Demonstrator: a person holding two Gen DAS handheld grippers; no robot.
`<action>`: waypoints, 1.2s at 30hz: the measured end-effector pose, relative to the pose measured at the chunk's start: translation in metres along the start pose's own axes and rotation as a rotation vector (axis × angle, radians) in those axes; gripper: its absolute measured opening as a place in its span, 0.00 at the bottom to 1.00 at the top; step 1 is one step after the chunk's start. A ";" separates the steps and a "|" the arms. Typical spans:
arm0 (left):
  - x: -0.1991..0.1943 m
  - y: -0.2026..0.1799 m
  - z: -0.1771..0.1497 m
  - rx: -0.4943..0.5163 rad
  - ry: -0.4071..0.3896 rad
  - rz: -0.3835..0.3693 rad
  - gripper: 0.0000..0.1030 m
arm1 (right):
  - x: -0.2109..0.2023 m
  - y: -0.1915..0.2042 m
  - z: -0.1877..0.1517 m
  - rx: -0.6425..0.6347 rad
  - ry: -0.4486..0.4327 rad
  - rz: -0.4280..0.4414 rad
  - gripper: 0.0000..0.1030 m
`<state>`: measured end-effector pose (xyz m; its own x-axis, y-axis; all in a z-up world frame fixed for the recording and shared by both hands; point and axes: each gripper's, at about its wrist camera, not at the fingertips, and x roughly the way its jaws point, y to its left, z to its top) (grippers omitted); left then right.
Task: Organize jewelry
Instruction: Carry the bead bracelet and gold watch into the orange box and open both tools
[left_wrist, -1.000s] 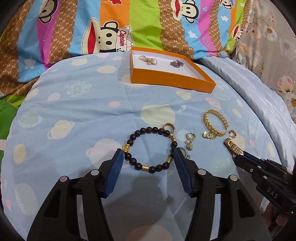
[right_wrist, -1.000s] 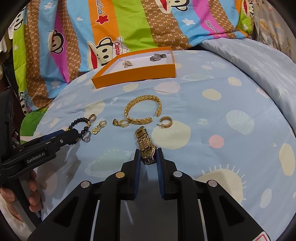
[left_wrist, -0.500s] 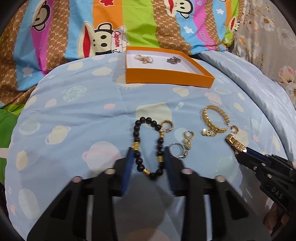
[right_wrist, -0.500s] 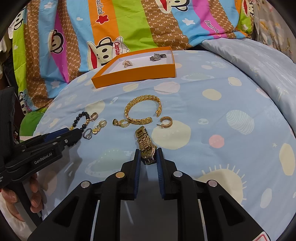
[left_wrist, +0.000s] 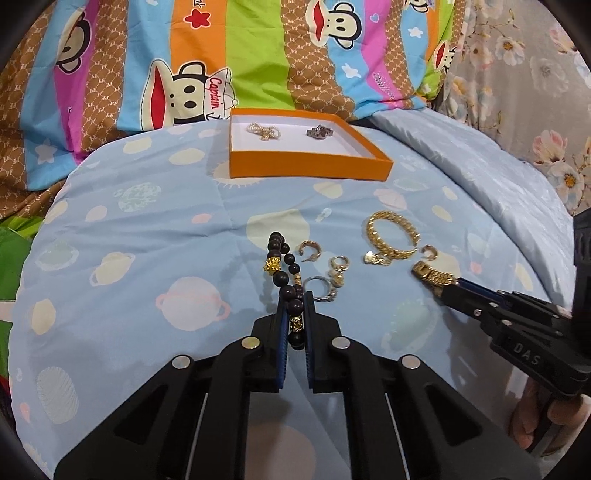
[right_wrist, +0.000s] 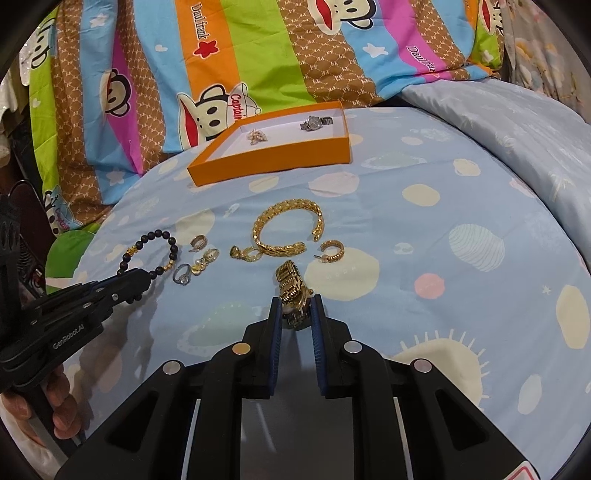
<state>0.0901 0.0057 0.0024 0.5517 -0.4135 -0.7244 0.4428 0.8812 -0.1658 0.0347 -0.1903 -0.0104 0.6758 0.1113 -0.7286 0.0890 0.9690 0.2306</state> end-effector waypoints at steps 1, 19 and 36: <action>-0.004 -0.001 0.001 -0.002 -0.008 -0.007 0.06 | -0.002 0.002 0.001 -0.006 -0.009 0.003 0.12; -0.026 0.011 0.009 -0.048 -0.058 -0.024 0.06 | 0.012 0.000 0.007 -0.037 0.057 -0.018 0.15; -0.025 0.009 0.011 -0.028 -0.034 -0.055 0.06 | -0.008 0.003 0.029 0.003 0.025 0.090 0.08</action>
<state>0.0884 0.0213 0.0264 0.5509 -0.4690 -0.6903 0.4536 0.8626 -0.2240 0.0503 -0.1946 0.0149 0.6625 0.2037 -0.7208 0.0310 0.9540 0.2981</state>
